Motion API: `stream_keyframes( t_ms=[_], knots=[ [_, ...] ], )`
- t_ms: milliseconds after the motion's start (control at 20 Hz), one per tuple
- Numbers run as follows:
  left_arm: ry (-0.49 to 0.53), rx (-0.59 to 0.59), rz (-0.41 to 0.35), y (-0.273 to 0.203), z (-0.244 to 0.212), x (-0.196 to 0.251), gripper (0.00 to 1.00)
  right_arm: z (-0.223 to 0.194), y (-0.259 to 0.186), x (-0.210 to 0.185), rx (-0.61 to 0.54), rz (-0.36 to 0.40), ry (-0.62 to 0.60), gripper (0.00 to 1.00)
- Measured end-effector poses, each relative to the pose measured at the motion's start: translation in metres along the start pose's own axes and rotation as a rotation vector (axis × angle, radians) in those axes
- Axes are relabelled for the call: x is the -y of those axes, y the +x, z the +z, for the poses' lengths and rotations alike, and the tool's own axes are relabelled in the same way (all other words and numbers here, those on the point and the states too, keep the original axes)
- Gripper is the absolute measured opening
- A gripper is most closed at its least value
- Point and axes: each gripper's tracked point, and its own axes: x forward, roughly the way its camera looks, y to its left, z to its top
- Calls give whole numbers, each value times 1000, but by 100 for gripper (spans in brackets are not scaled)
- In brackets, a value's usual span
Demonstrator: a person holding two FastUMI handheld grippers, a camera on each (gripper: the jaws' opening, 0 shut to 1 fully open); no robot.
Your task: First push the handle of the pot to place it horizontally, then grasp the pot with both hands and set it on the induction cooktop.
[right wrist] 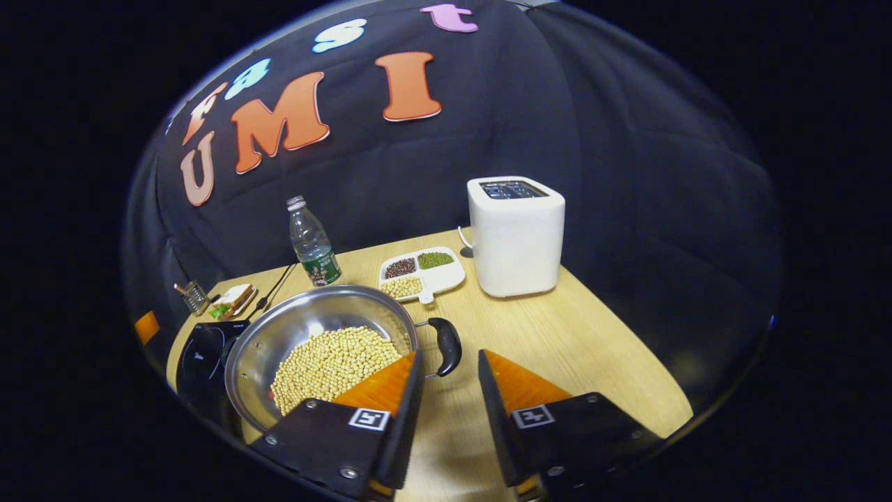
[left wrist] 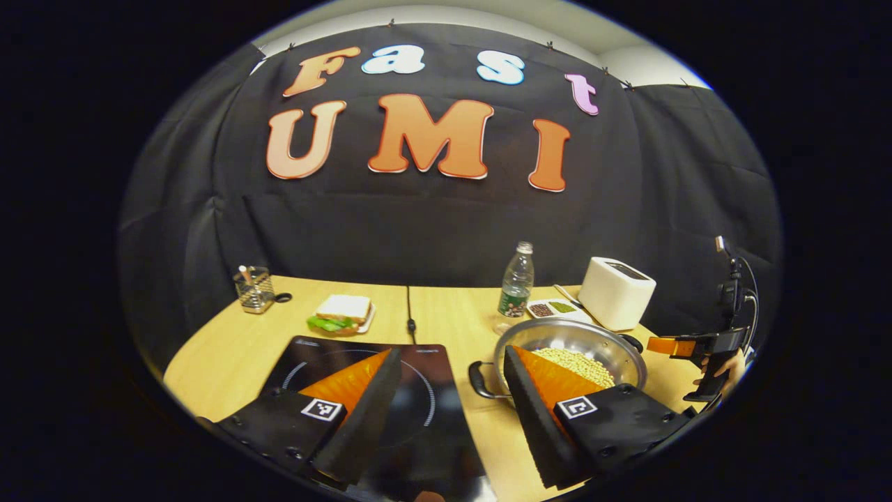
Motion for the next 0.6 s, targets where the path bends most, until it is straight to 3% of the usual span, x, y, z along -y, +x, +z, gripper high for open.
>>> stream_keyframes(
  t_ms=[50,250,350,600],
  knots=[
    [-1,-19,3,11,-8,6,96,3,0,-2,11,-4,-31,66],
    [1,-76,6,46,-28,23,96,-1,11,-13,-10,3,-64,88],
    [11,-117,6,63,-40,28,97,-8,23,-15,-46,4,-53,93],
    [32,-237,-13,98,-72,40,97,-20,43,-20,-108,21,-9,94]
  ],
)
